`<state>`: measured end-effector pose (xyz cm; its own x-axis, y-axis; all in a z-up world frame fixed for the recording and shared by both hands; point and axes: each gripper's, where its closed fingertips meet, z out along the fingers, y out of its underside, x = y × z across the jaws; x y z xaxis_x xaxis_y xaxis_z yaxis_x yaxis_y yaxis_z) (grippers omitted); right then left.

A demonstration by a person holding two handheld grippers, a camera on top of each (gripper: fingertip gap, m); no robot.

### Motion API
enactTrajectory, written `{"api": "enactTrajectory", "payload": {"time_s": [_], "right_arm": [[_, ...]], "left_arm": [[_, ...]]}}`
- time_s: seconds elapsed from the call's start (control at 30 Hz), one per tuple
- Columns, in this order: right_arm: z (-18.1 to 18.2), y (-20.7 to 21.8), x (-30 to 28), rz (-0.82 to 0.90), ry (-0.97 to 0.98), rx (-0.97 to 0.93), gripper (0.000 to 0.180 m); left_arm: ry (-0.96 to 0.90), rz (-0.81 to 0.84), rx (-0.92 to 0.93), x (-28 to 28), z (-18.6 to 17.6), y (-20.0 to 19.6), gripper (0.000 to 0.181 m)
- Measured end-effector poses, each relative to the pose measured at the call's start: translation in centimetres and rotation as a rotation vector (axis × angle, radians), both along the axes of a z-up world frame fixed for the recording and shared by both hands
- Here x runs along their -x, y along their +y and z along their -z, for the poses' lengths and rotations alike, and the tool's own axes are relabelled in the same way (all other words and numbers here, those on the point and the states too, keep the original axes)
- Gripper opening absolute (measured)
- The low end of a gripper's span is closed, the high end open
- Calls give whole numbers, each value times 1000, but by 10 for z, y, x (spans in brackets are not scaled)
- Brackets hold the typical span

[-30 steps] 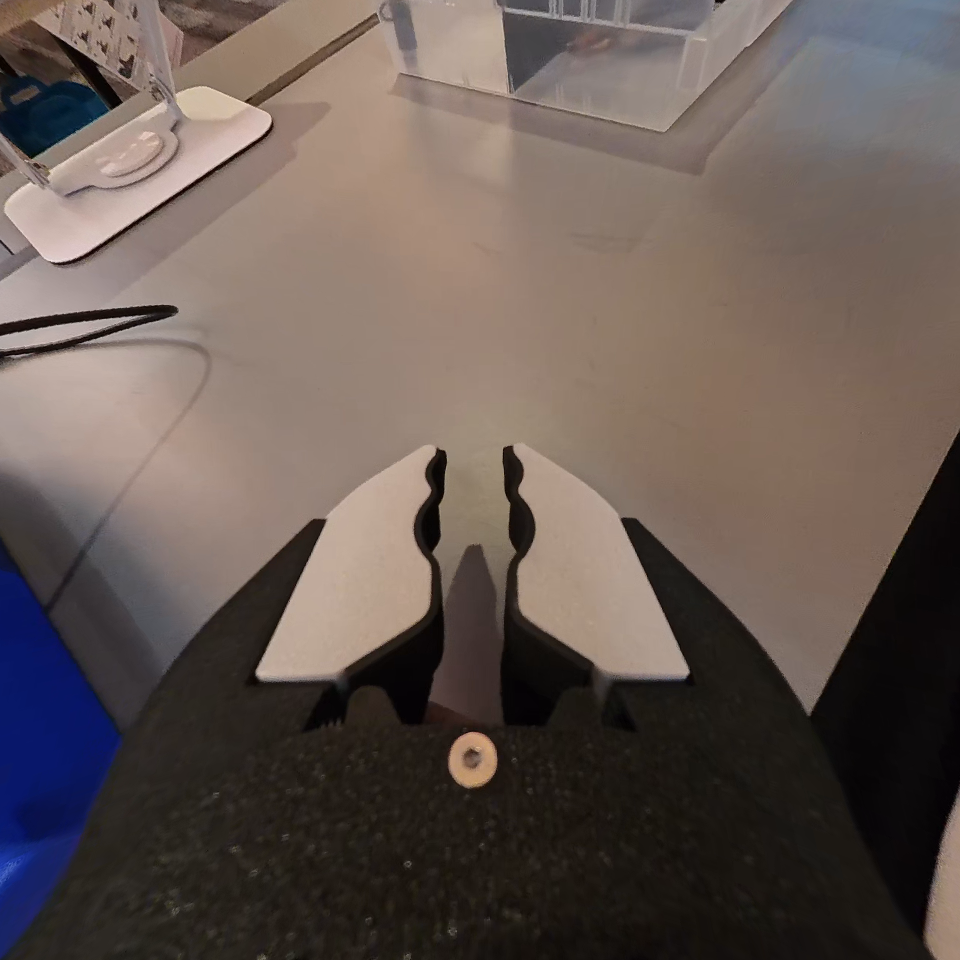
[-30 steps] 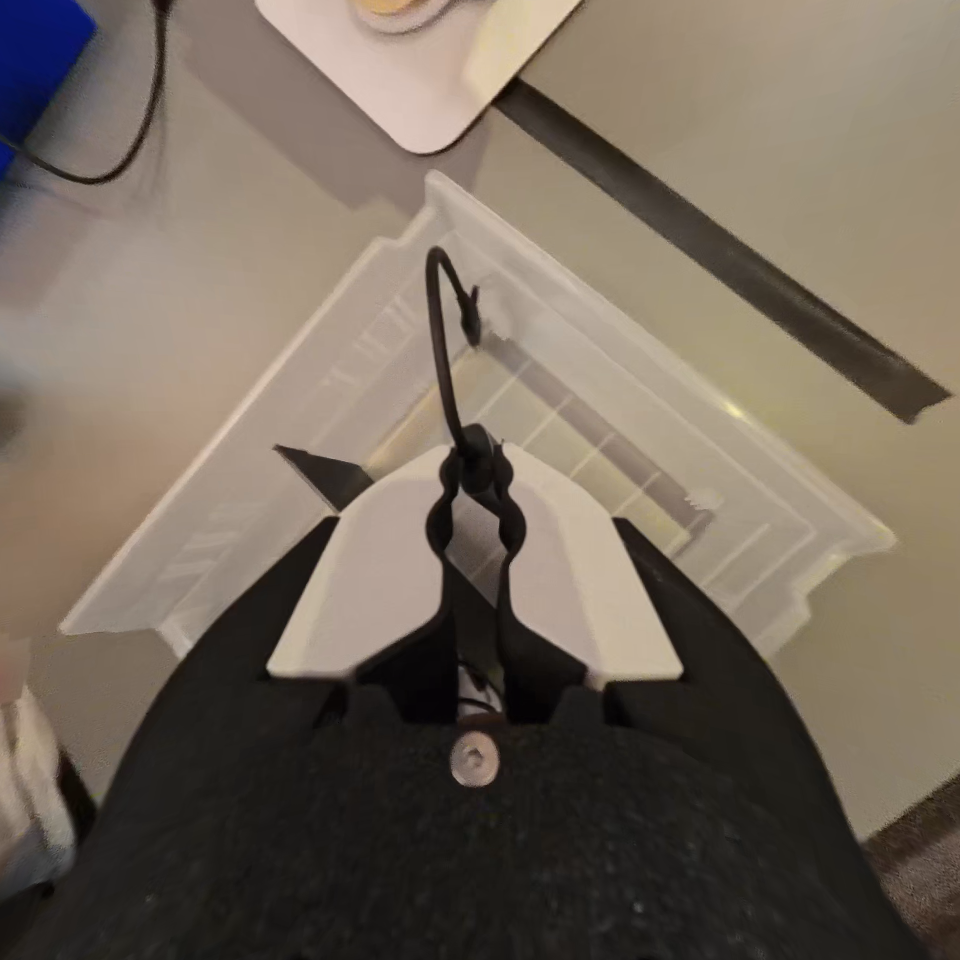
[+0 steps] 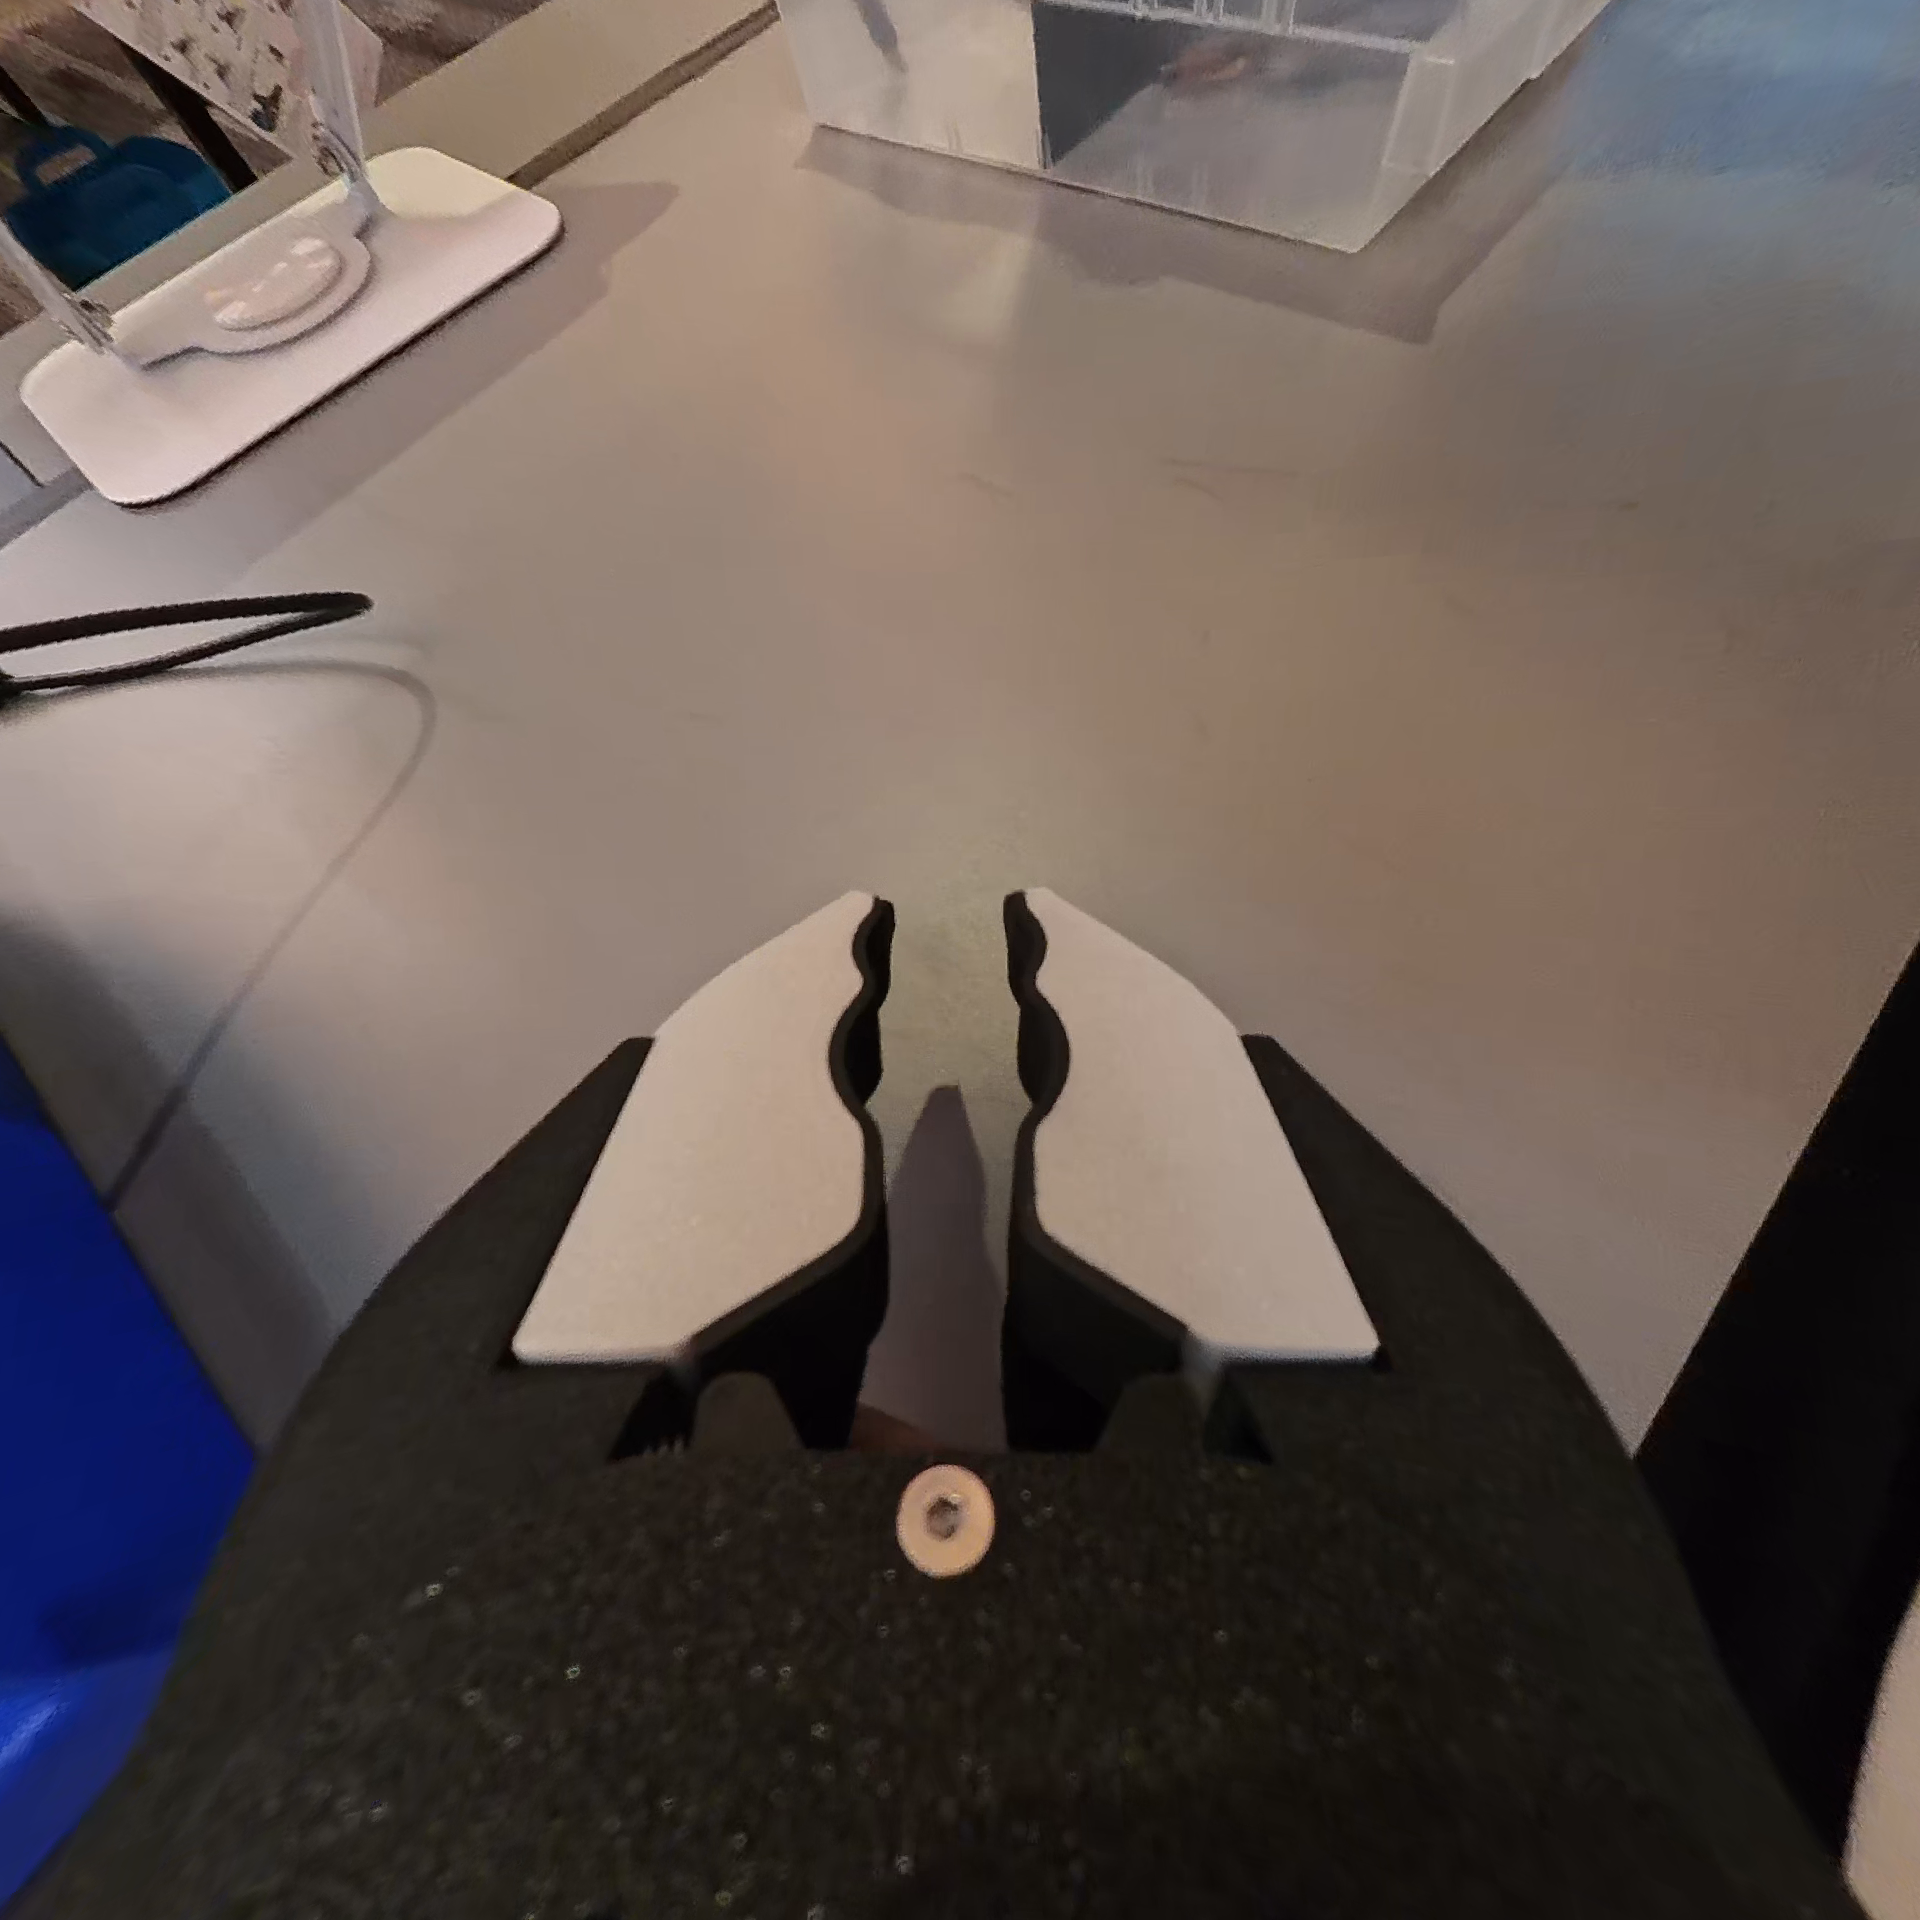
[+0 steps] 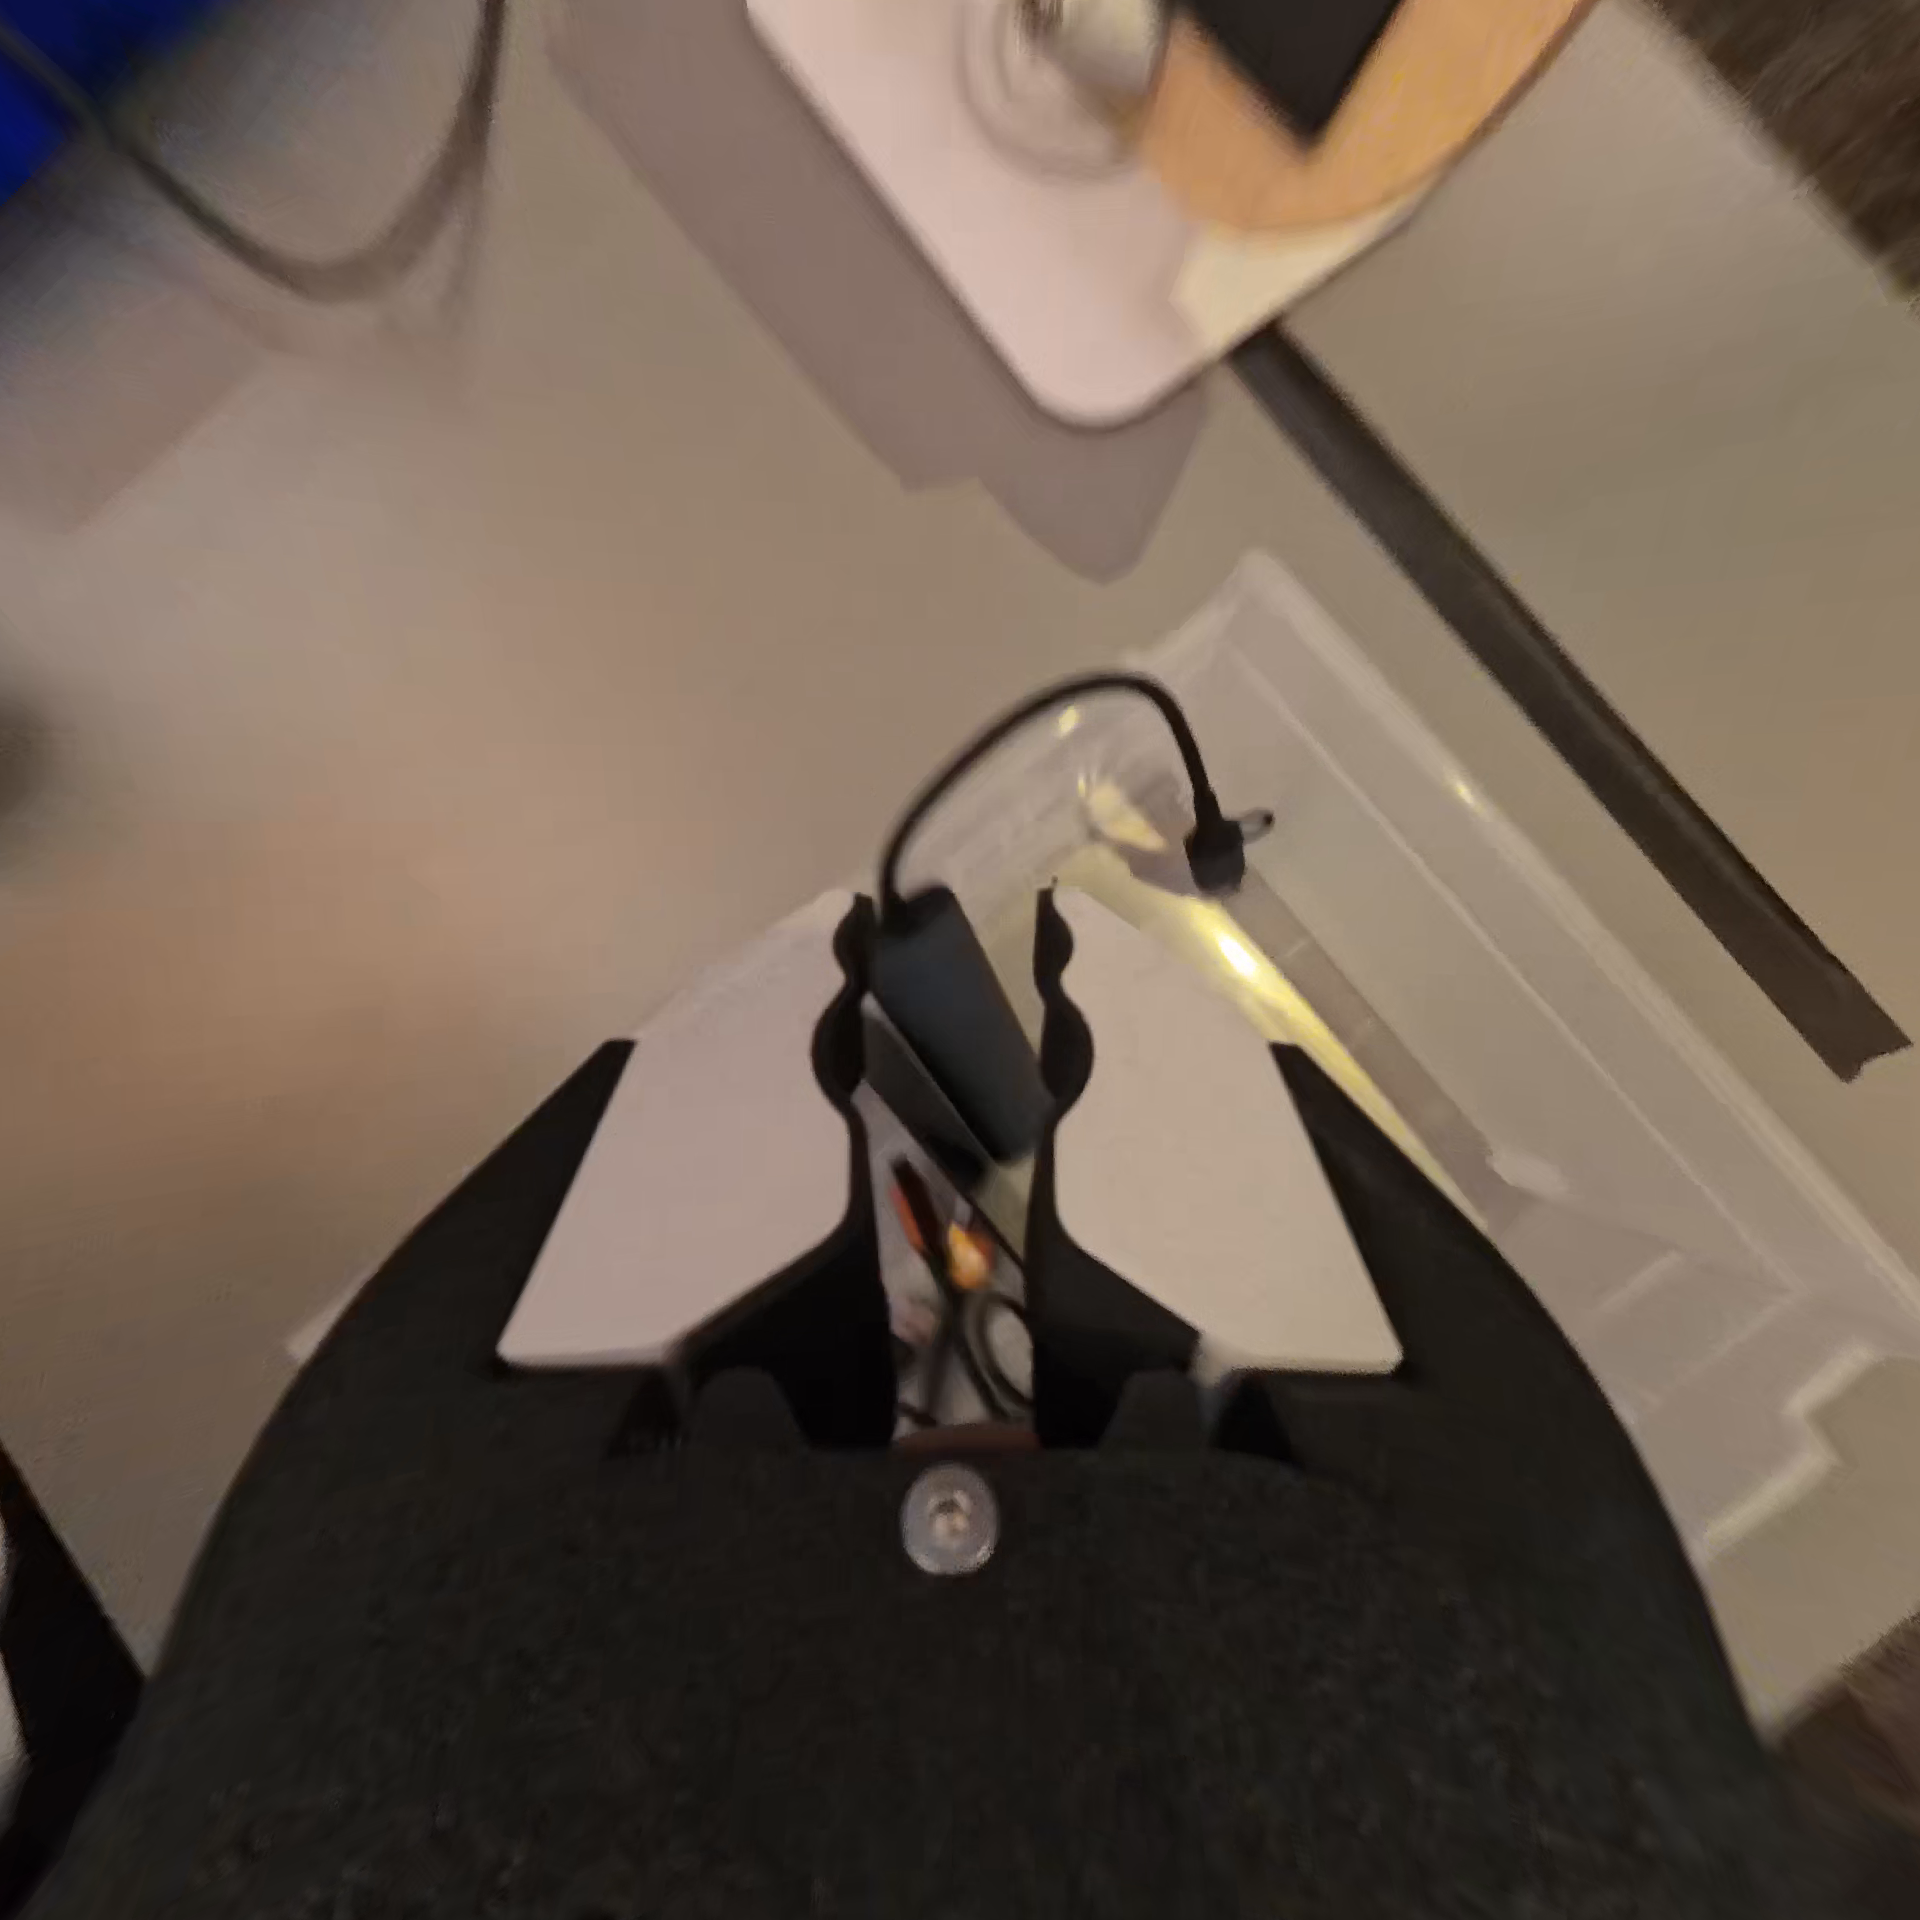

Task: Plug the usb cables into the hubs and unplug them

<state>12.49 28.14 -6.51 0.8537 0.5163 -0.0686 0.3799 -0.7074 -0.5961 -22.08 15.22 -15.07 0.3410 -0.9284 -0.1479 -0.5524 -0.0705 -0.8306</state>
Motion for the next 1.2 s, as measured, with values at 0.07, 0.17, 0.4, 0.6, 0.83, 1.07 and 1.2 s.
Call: {"api": "enactTrajectory", "payload": {"time_s": [0.07, 0.17, 0.4, 0.6, 0.83, 1.07, 1.2], "right_arm": [[-28, -4, 28, 67, 168, -129, 23], [-49, -47, 82, 110, 369, -343, 24], [47, -185, 201, 88, 512, -334, 24], [77, -209, 221, 49, 469, -268, 24], [74, -199, 229, 4, 578, -229, 25], [79, -207, 235, -1, 593, -204, 25], [80, -207, 237, 7, 633, -179, 25]], "left_arm": [[-21, -20, -6, 3, -5, 4, 21], [-52, -68, -5, 11, -11, 13, 24], [-203, -133, 65, 37, -46, 36, 30], [-99, -162, 55, 107, -90, 106, 35], [420, -24, -99, 178, -108, 241, 48], [792, 152, 21, 201, -71, 301, 63], [939, 243, 96, 204, -28, 297, 57]]}}
